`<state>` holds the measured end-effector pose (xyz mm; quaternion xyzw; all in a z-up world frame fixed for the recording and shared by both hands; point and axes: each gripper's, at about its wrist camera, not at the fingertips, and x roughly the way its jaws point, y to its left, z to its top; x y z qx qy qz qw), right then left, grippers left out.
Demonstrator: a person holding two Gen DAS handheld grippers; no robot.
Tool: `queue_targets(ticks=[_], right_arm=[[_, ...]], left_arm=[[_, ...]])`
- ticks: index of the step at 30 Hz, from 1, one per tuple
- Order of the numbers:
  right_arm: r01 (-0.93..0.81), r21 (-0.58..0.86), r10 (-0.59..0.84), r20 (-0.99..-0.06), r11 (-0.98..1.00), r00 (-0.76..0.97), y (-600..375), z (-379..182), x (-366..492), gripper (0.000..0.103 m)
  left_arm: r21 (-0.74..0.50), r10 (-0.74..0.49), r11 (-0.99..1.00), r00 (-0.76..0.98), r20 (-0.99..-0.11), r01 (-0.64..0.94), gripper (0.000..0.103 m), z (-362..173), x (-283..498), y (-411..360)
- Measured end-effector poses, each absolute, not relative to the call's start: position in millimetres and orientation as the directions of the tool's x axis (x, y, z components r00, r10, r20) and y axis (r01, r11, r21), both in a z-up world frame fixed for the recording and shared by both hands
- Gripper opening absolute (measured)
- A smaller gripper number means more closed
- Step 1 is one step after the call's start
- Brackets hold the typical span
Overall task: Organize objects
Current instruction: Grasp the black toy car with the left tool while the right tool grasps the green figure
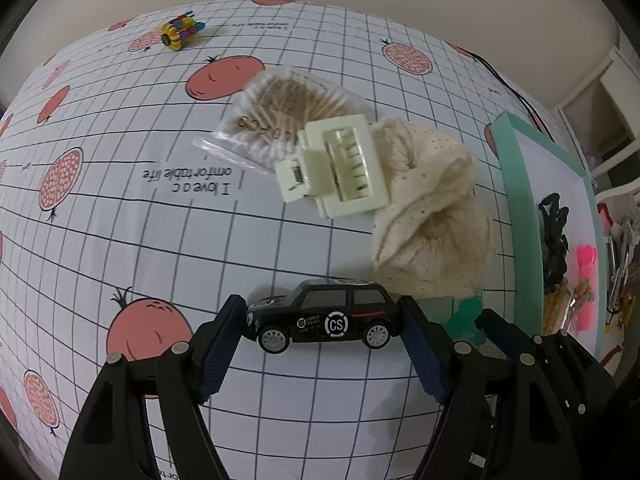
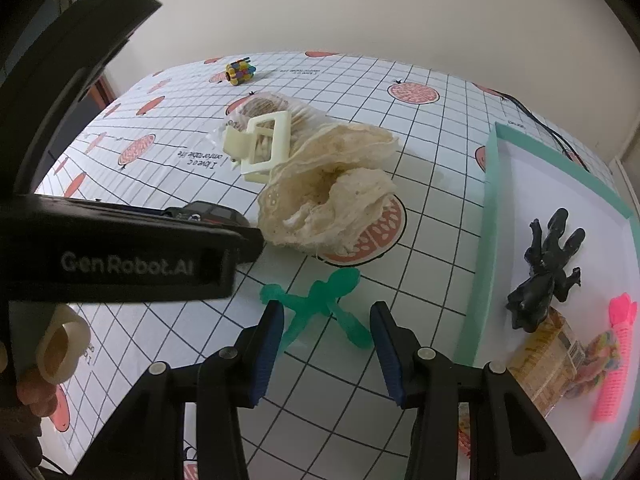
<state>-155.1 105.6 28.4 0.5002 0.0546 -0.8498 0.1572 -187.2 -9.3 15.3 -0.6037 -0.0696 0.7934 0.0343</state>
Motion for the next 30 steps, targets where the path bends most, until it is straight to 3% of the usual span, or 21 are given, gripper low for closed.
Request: queue_targets(ticks=[14, 21, 22, 23, 30], right_arm=[[0.312, 0.083, -0.230, -0.850, -0.946, -0.474, 113, 41, -154, 0.044], [0.312, 0.116, -0.263, -0.835, -0.943, -0.483, 118, 49, -153, 0.035], [0.311, 0.117, -0.263, -0.833, -0.943, -0.486, 119, 50, -152, 0.026], [0.311, 0.122, -0.268, -0.834, -0.942, -0.483, 121, 51, -152, 0.024], [0.304, 0.129, -0.270, -0.831, -0.944, -0.486, 127, 52, -152, 0.024]], left_arm=[[-0.142, 0.111, -0.987, -0.313, -0.943, 0.075, 0.078, 32, -191, -20], [-0.128, 0.092, -0.988, -0.327, -0.941, 0.089, 0.078, 37, -189, -19], [-0.126, 0.090, -0.988, -0.329, -0.940, 0.090, 0.078, 38, -189, -19], [-0.125, 0.089, -0.988, -0.330, -0.940, 0.090, 0.078, 37, -191, -18], [-0.121, 0.085, -0.989, -0.334, -0.939, 0.087, 0.078, 40, -190, -17]])
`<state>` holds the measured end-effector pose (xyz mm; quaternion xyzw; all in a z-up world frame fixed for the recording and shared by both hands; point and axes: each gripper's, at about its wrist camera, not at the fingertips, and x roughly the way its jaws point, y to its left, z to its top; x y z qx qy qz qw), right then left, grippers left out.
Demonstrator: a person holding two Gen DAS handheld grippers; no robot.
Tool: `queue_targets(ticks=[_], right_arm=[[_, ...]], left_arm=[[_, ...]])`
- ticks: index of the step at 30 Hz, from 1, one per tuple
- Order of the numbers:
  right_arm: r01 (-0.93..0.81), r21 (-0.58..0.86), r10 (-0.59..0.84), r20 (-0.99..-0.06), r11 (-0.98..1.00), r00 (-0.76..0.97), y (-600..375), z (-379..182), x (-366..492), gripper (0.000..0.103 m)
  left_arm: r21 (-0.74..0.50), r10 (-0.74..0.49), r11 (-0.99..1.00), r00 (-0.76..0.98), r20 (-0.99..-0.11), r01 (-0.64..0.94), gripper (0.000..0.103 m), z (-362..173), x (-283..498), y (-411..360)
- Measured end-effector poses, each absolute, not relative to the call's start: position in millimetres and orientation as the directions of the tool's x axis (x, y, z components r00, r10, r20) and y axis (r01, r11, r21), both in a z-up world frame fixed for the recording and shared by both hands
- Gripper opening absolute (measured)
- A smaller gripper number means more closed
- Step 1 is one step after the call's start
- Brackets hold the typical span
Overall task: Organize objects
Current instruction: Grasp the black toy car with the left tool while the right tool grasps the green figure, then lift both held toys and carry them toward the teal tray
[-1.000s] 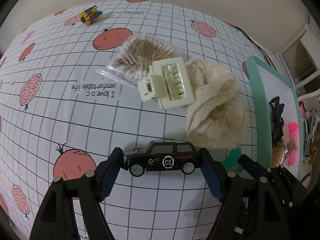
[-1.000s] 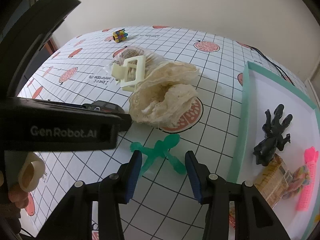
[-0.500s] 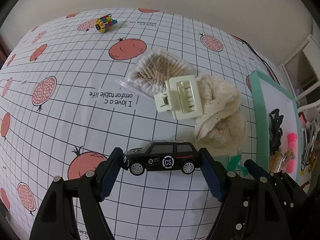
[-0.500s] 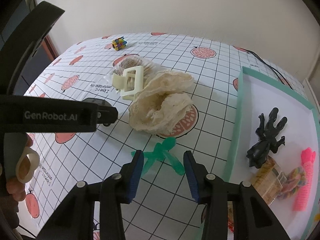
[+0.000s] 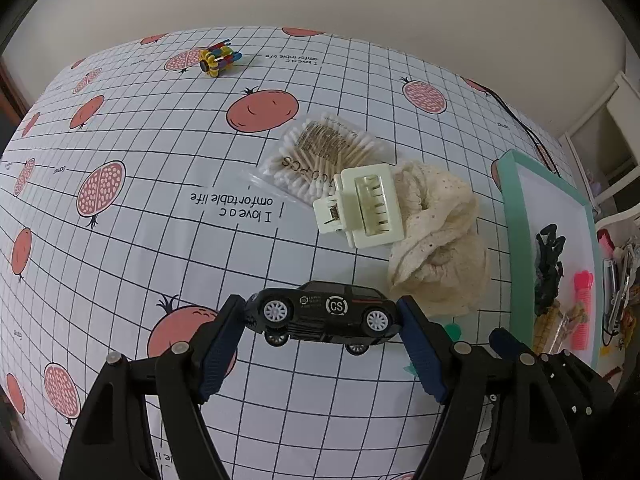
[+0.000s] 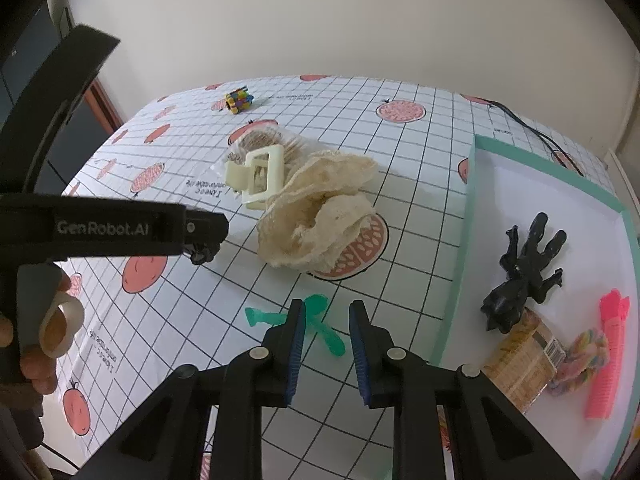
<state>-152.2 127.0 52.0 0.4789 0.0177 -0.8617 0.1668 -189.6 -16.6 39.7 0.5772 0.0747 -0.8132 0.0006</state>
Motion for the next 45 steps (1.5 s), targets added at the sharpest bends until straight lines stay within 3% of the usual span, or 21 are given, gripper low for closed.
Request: queue_targets(ticks=[6, 10, 16, 19, 23, 40, 45], right_arm=[[0.316, 0.144, -0.289, -0.829, -0.938, -0.480, 127, 51, -151, 0.025], [0.328, 0.148, -0.296, -0.834, -0.933, -0.467, 122, 47, -150, 0.044], [0.352, 0.144, -0.303, -0.839, -0.925, -0.453, 111, 43, -148, 0.045], [0.367, 0.136, -0.301, -0.845, -0.920, -0.442, 106, 38, -147, 0.057], [0.370, 0.114, -0.285, -0.847, -0.922, -0.448, 101, 36, -147, 0.062], [0.342, 0.046, -0.211, -0.861, -0.939, -0.464, 95, 24, -151, 0.062], [0.336, 0.044, -0.206, -0.863, -0.941, -0.462, 96, 25, -152, 0.054]], left_arm=[[-0.121, 0.083, -0.988, -0.335, -0.938, 0.094, 0.078, 41, -190, -19], [-0.124, 0.083, -0.987, -0.338, -0.937, 0.102, 0.078, 42, -191, -23], [-0.121, 0.072, -0.985, -0.340, -0.938, 0.124, 0.078, 45, -190, -34], [-0.125, 0.071, -0.983, -0.347, -0.935, 0.136, 0.078, 48, -188, -40], [-0.132, 0.074, -0.981, -0.352, -0.933, 0.145, 0.078, 50, -187, -47], [-0.172, 0.112, -0.972, -0.327, -0.938, 0.160, 0.078, 31, -189, -53], [-0.174, 0.116, -0.972, -0.323, -0.939, 0.157, 0.078, 29, -189, -54]])
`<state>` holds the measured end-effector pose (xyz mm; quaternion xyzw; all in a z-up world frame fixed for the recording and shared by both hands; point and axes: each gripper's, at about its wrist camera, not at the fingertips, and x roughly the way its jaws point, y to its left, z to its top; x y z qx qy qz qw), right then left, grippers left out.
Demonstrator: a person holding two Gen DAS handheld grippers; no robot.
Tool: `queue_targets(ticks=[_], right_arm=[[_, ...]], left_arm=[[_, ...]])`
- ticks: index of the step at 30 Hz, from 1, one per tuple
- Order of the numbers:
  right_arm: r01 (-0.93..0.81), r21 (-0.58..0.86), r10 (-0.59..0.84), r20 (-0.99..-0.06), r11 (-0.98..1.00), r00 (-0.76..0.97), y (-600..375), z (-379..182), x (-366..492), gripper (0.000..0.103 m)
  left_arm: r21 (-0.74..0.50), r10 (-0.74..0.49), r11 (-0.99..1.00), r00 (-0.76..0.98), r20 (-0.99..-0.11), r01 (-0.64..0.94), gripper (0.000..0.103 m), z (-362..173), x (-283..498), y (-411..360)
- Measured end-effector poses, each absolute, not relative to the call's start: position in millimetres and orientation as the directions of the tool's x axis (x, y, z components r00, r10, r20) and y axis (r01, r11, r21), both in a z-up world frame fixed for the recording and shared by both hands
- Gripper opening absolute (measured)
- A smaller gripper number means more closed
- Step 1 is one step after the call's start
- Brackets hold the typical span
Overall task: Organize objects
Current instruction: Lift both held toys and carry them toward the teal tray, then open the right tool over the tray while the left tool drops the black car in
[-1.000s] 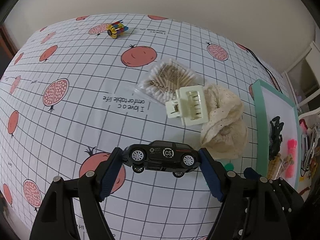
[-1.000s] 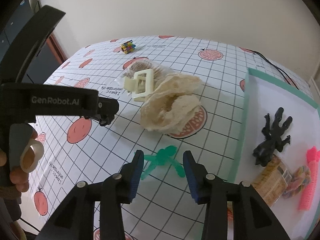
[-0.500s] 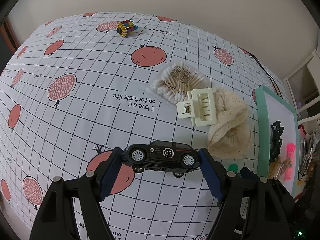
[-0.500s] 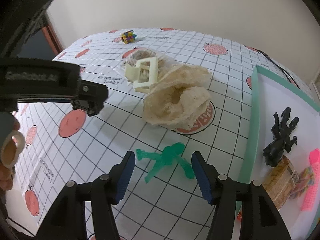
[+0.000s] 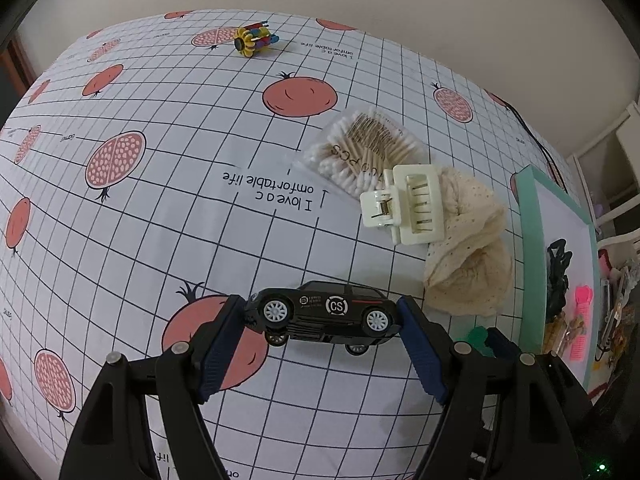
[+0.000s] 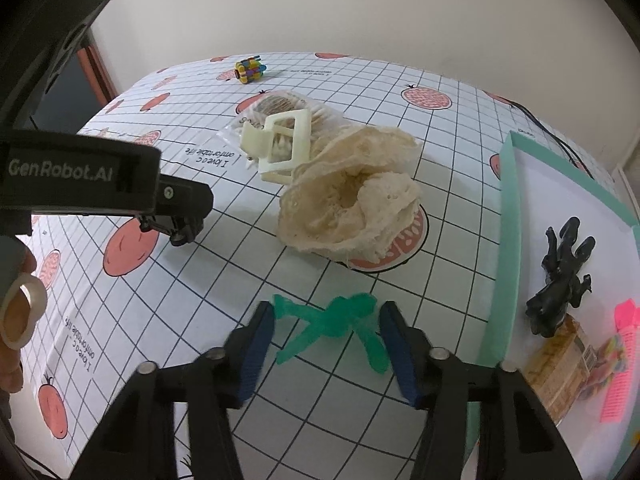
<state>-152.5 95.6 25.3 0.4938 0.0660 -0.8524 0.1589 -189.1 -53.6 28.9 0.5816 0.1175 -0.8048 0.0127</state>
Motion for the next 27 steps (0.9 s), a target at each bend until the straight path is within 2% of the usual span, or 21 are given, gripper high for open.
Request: queue_targets(ticks=[7, 17, 27], right_arm=[[0.341, 0.066, -0.225, -0.864, -0.938, -0.450, 97, 28, -151, 0.053], [0.303, 0.074, -0.232, -0.816, -0.950, -0.530, 114, 62, -147, 0.053], [0.167, 0.045, -0.144, -0.751, -0.985, -0.645, 170, 103, -146, 0.053]], left_arm=[[-0.171, 0.112, -0.973, -0.329, -0.938, 0.156, 0.078, 32, -190, -52], [-0.158, 0.088, -0.975, -0.379, -0.921, 0.159, 0.078, 56, -188, -48], [-0.190, 0.109, -0.974, -0.478, -0.871, 0.123, 0.078, 91, -184, -22]])
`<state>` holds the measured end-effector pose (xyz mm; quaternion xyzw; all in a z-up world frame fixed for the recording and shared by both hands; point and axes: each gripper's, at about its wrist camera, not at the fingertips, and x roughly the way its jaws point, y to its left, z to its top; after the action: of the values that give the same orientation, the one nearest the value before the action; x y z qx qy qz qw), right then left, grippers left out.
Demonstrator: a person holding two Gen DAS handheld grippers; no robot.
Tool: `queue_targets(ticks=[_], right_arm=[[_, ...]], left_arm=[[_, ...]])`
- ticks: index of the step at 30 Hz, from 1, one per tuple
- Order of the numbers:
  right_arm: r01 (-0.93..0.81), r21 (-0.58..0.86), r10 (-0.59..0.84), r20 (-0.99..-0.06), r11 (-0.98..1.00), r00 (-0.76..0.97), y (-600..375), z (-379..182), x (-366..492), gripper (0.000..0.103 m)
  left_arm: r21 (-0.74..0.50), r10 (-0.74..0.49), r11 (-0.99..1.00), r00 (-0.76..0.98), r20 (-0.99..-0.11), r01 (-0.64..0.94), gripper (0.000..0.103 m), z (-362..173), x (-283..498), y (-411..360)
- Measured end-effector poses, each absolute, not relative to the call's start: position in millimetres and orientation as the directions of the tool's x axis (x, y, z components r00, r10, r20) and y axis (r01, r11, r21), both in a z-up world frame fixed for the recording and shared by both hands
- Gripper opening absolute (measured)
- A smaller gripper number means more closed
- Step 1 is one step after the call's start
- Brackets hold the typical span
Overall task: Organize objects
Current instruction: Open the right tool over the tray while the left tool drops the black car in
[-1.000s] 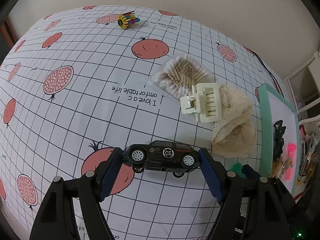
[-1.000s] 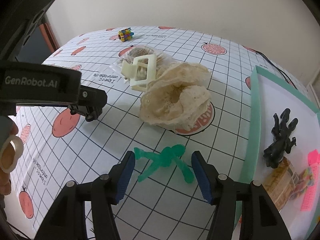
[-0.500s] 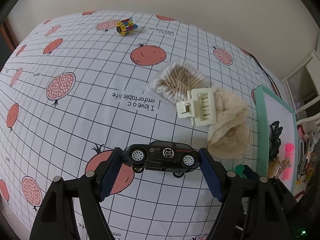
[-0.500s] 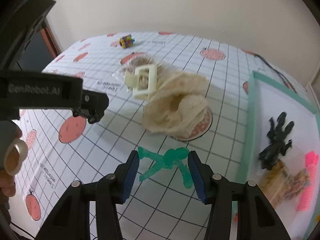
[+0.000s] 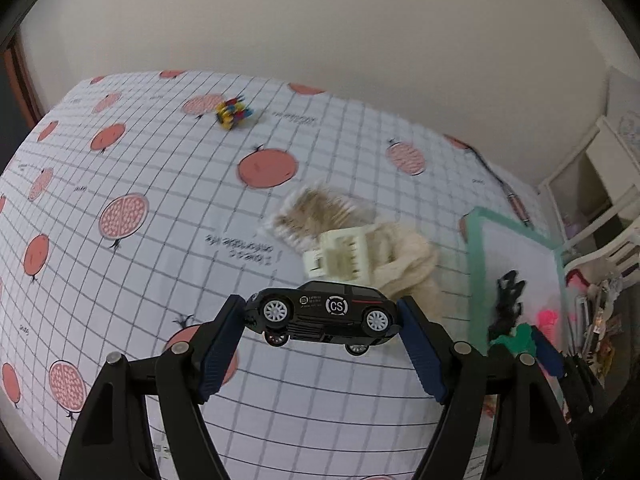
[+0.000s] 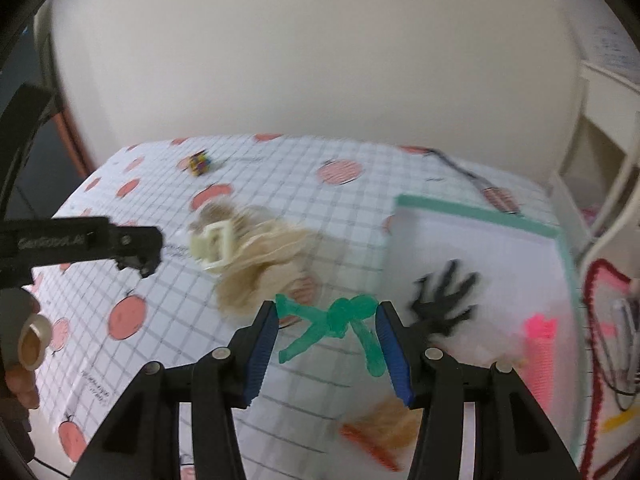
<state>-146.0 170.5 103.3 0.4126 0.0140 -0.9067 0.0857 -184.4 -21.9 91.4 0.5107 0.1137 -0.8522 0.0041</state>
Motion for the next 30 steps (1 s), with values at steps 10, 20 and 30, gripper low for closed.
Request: queue_targets(ticks=[10, 20, 30], right_arm=[[-0.012, 0.052, -0.029, -0.718, -0.999, -0.695, 246, 110, -147, 0.053], [-0.135, 0.096, 0.025, -0.719, -0.986, -0.695, 292, 101, -156, 0.053], [-0.172, 0.068, 0.063, -0.753, -0.983, -0.655, 304, 77, -164, 0.053]], left_arm=[[-0.189, 0.156, -0.982, -0.553, -0.818, 0.002, 0.078, 105, -192, 34], [-0.205, 0.227, -0.973, -0.609, -0.760, -0.106, 0.078, 120, -215, 88], [-0.229, 0.310, -0.950, -0.585, -0.749, -0.210, 0.078, 106, -258, 136]])
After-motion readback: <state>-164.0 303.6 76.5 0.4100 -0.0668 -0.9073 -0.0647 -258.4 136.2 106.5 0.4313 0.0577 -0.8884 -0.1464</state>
